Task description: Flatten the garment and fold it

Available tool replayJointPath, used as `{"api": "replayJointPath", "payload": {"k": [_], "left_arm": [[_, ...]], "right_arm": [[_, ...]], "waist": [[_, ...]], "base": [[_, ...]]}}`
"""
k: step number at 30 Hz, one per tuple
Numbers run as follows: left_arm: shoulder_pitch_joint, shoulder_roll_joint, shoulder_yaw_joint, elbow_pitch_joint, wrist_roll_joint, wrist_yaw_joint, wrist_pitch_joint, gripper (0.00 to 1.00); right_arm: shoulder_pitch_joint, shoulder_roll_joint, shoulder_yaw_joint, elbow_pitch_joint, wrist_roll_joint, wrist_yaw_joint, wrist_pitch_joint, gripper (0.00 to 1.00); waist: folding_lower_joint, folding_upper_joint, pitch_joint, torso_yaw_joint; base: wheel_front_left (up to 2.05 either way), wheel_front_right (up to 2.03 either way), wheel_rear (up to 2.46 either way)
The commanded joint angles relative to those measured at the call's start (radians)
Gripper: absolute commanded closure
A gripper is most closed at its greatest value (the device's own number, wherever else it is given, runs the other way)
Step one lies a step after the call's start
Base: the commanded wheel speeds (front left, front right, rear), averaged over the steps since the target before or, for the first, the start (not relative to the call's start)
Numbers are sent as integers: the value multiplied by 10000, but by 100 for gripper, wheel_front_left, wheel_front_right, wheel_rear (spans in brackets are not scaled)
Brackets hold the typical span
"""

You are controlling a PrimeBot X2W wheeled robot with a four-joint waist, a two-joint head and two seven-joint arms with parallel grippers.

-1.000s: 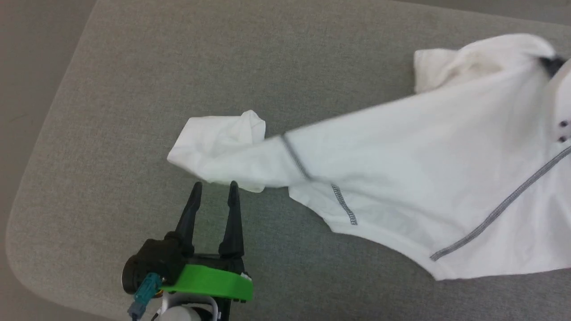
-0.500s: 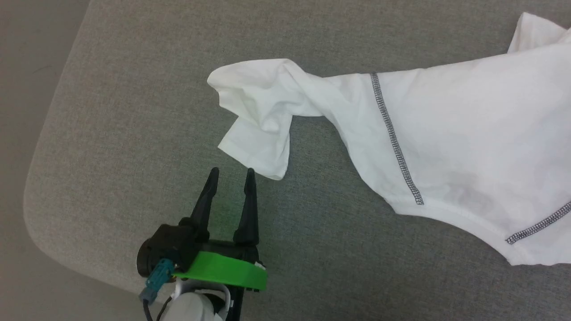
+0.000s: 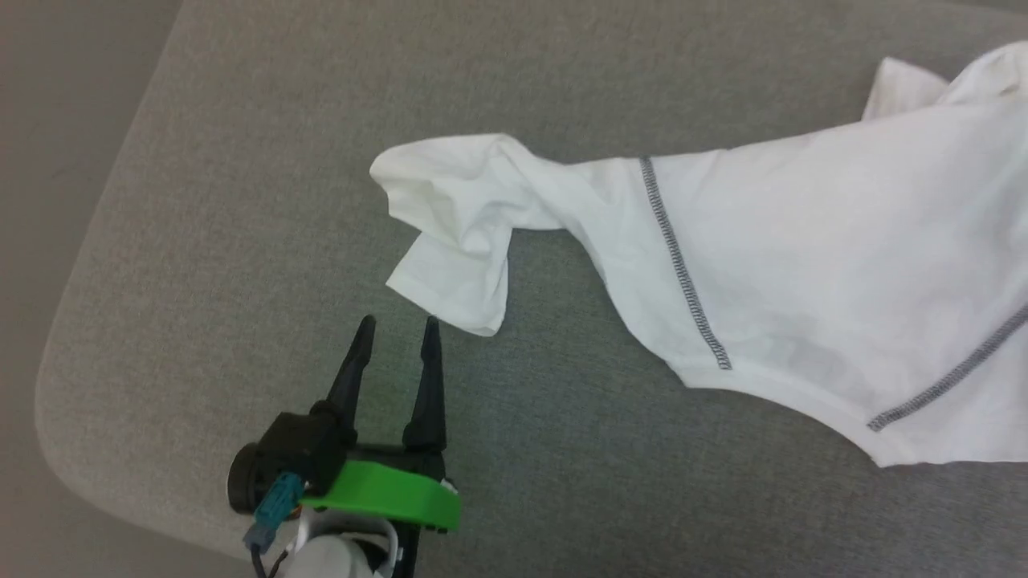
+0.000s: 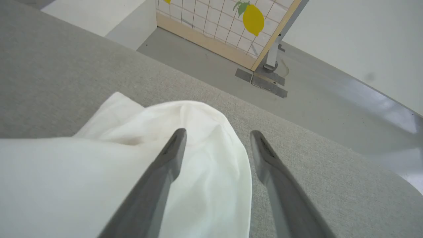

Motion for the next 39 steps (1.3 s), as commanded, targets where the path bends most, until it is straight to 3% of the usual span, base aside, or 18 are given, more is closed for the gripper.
{"api": "replayJointPath", "payload": {"k": [1,10,15,21,23,29,34,39], "left_arm": [[187,-26,108,34,98,-74,-38,0],[910,-26,754,-158,464,-359,-38,0],[1202,-26,955,-347,646,-445,-38,0],[1661,-26,1075,-455,794,-512,-38,0],[1824,-26,1051,-467,788,-516,-38,0],[2097,-26,965,-483,730,-438,-38,0],[1700,155,705,-221,929,-780,87,0],[311,655,423,-157,1166,-1221,1293,0]], "right_arm": [[265,143,-107,-258,158,-15,-186,0],[3093,1698,-1667,-3459,861,-15,-1967,0],[5367,3073,-2387,-5157,288,-15,-3133,0],[7624,4443,-2628,-6309,-407,-15,-4704,0],[8274,4579,-2606,-6498,-421,-15,-5151,0],[9526,4607,-2356,-5931,1080,-15,-6053,0],[9487,4608,-2117,-5744,1029,-15,-6321,0],[9229,4609,-2145,-5887,862,-15,-6264,0]], "waist": [[-1,0,-1194,-886],[-1,0,-2021,-1562],[-1,0,-2082,-1865],[-1,0,-2204,-2186],[-1,0,-2268,-2268],[-1,0,-2475,-2451],[-1,0,-2527,-2493],[-1,0,-2301,-2471]], "base": [[0,0,0],[0,0,0],[0,0,0],[0,0,0],[0,0,0],[0,0,0],[0,0,0],[0,0,0]]}}
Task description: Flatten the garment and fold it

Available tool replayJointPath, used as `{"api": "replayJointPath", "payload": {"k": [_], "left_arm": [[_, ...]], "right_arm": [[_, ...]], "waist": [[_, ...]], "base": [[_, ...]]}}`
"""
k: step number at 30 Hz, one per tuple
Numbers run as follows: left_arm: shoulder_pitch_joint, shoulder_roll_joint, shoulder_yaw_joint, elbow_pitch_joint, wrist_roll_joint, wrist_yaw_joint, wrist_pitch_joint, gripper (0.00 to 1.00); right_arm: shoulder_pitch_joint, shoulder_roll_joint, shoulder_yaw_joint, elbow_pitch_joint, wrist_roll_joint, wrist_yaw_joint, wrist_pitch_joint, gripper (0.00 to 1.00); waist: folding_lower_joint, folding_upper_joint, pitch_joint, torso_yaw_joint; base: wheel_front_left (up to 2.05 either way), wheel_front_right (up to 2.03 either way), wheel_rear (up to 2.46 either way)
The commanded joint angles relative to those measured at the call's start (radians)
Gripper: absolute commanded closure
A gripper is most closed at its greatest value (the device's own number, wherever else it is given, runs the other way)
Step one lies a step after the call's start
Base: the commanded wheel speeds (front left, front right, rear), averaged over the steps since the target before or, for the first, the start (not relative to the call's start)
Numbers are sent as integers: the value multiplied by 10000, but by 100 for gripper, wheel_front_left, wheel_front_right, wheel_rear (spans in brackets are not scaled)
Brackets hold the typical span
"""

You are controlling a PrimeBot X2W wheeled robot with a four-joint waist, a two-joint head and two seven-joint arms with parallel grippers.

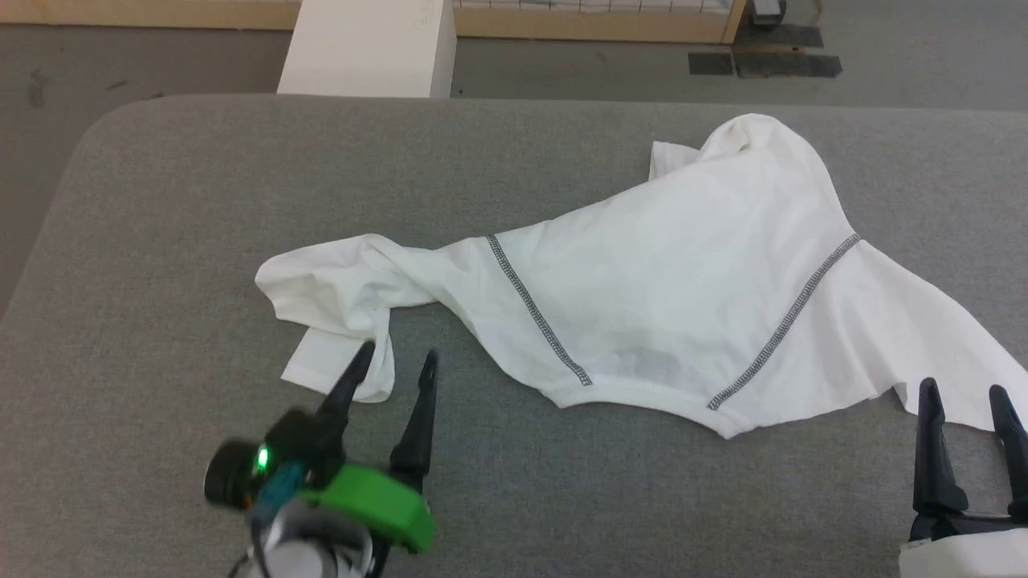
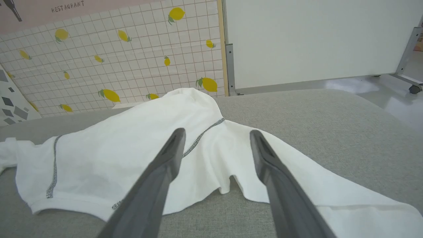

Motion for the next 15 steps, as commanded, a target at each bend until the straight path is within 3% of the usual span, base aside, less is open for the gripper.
{"api": "replayJointPath", "payload": {"k": [1,3,7,15], "left_arm": [[-599,157,-98,47,178,-135,450,0],[-1612,342,-384,349,116,-381,1760,0],[-2687,298,-718,826,-212,-551,3283,0],[-3830,242,-977,2163,-515,-602,4845,0]], "right_arm": [[-204,7,5,-83,-58,-13,-1,0],[-292,8,88,-190,-75,-13,68,0],[-454,8,218,-220,-44,-13,84,0],[-772,8,332,-224,7,-13,54,0]], "waist": [[1,0,152,11],[1,0,452,-29],[1,0,836,-118],[1,0,1465,-352]], "base": [[0,0,0],[0,0,0],[0,0,0],[0,0,0]]}}
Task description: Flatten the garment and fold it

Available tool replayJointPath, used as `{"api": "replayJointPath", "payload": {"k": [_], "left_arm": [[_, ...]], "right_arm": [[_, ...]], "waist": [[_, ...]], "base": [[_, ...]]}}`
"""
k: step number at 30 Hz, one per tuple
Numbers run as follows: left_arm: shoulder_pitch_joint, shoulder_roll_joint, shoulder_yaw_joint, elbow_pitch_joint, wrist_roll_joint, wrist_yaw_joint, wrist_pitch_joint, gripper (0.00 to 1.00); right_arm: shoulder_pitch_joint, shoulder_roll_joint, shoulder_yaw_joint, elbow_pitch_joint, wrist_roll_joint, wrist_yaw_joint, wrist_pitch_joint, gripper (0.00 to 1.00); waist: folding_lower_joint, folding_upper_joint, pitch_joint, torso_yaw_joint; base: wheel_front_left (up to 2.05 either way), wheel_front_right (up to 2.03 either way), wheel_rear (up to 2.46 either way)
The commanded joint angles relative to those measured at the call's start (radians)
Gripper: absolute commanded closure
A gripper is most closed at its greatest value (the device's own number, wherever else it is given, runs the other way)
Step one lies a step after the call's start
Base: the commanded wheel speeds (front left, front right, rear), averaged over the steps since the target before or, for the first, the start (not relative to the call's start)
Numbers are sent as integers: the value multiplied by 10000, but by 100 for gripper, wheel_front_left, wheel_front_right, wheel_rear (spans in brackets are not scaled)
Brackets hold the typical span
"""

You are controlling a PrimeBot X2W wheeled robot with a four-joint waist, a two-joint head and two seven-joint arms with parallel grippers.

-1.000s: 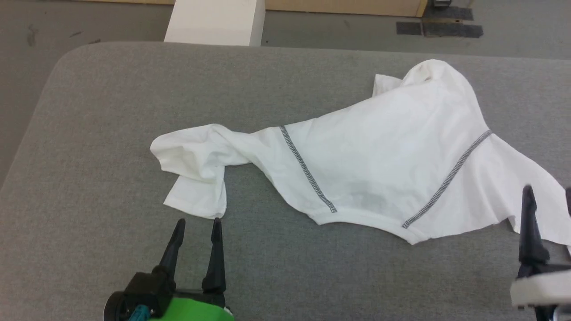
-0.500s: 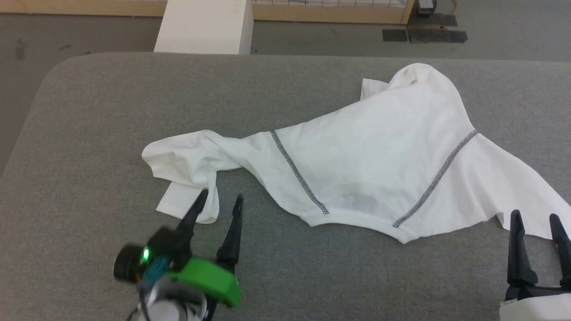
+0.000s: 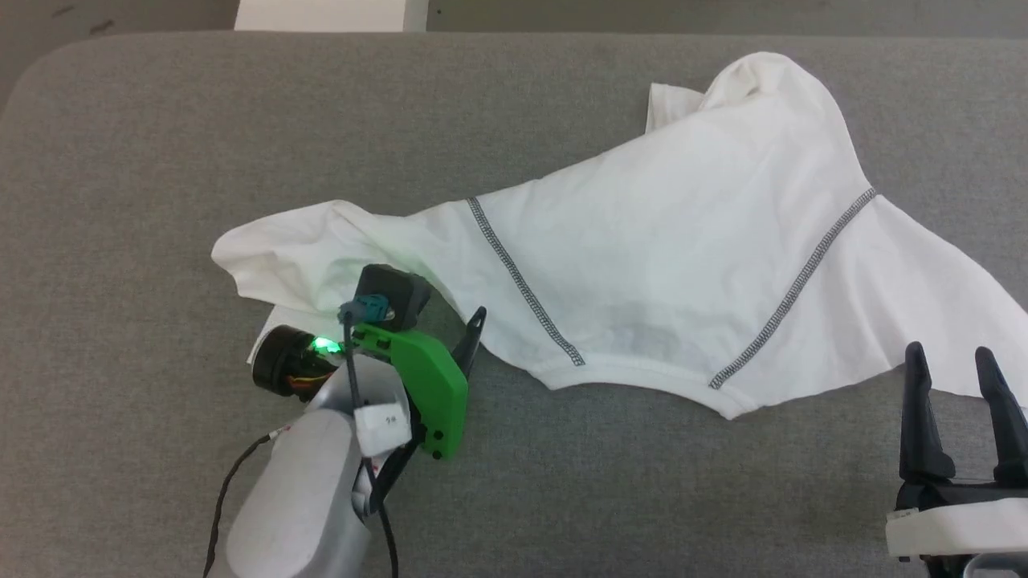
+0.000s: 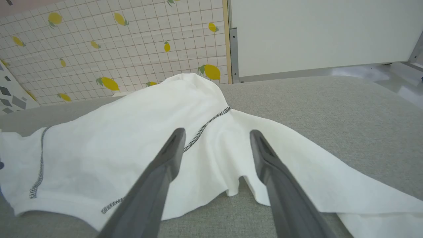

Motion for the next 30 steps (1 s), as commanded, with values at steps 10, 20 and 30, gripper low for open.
{"api": "replayJointPath", "payload": {"k": [10,20,30], "left_arm": [[-1106,-62,-124,1243,119,168,250,0],[-1085,53,-467,2014,-220,-75,-422,100],[1422,119,523,-508,-1284,668,-1269,100]], "right_arm": [[-464,8,2,-35,25,-13,-62,0],[-525,8,34,116,-151,-13,19,0],[-69,9,274,92,-241,-13,446,0]], "waist": [[1,0,906,-313],[1,0,576,-246],[1,0,-424,-103]], "base": [[0,0,0],[0,0,0],[0,0,0]]}}
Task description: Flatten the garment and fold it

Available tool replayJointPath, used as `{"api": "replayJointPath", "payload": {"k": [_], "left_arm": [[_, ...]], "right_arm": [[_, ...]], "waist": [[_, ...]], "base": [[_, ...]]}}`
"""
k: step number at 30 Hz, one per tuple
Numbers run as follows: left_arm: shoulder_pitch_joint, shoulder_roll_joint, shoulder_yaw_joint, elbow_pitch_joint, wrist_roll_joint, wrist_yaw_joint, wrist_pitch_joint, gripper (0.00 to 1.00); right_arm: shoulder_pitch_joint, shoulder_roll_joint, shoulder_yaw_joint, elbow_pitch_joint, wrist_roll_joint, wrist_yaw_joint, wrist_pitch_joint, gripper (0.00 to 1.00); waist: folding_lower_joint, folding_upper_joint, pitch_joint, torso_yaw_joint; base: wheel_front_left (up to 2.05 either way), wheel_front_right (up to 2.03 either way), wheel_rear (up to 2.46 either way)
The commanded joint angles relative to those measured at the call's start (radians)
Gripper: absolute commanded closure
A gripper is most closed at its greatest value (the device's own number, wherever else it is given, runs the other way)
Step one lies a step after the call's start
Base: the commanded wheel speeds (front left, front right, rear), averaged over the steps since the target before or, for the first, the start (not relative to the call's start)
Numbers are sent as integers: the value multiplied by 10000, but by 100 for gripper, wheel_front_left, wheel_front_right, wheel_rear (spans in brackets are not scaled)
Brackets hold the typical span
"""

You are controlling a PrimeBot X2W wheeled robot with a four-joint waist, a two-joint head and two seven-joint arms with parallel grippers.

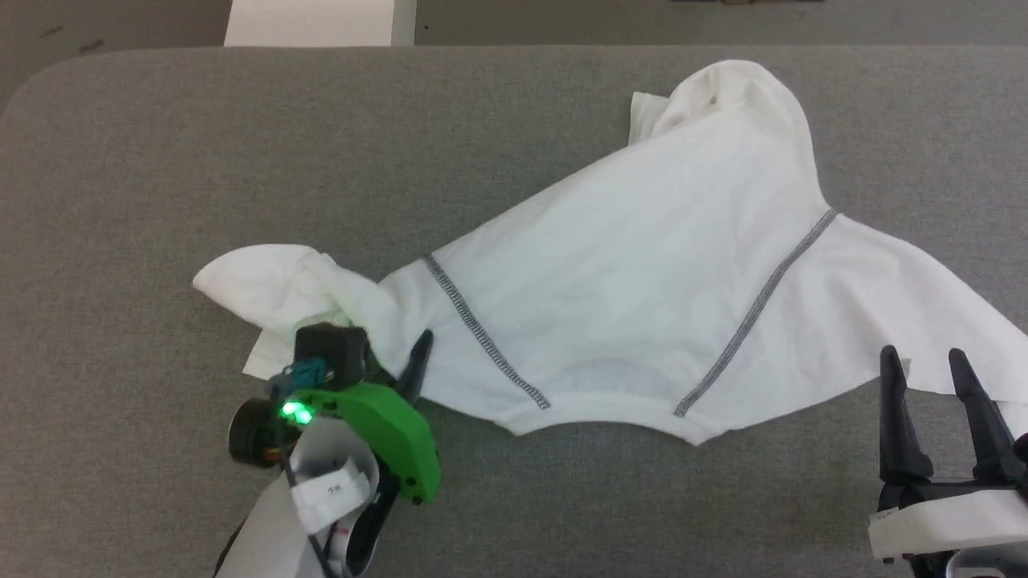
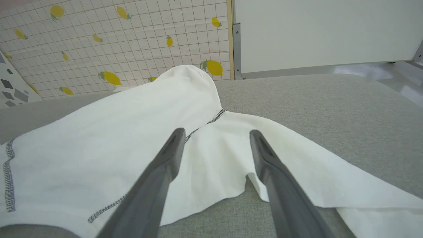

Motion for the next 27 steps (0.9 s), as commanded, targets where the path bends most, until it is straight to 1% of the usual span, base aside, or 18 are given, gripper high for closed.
{"api": "replayJointPath", "payload": {"k": [1,5,8,11,14,19,23,27], "left_arm": [[538,162,216,-421,-103,251,-93,100],[1752,278,653,-1603,-238,843,-120,100],[2343,241,791,-2227,-364,1061,-160,100],[2584,172,732,-2624,-406,1122,-191,100],[2513,93,637,-2786,-438,1084,-258,100],[2258,32,525,-2805,-401,1056,-355,100],[2136,4,474,-2722,-404,1039,-430,100],[2010,-27,391,-2618,-385,1020,-490,100]], "right_arm": [[121,9,42,-56,-76,-13,144,0],[294,9,131,-163,-131,-13,651,0],[422,9,151,-219,-136,-13,1100,0],[516,9,308,-272,-81,-13,1704,0],[558,9,498,-463,-211,-13,2395,0],[648,9,562,-938,-493,-13,4165,0],[641,9,405,-1507,-565,-13,5291,0],[521,9,-61,-1713,-440,-13,6169,0]], "waist": [[0,0,-253,105],[0,0,-291,158],[0,0,-234,218],[0,0,-92,279],[0,0,57,302],[0,0,336,287],[0,0,583,250],[0,0,802,307]], "base": [[0,0,0],[0,0,0],[0,0,0],[0,0,0],[0,0,0],[0,0,0],[0,0,0],[0,0,0]]}}
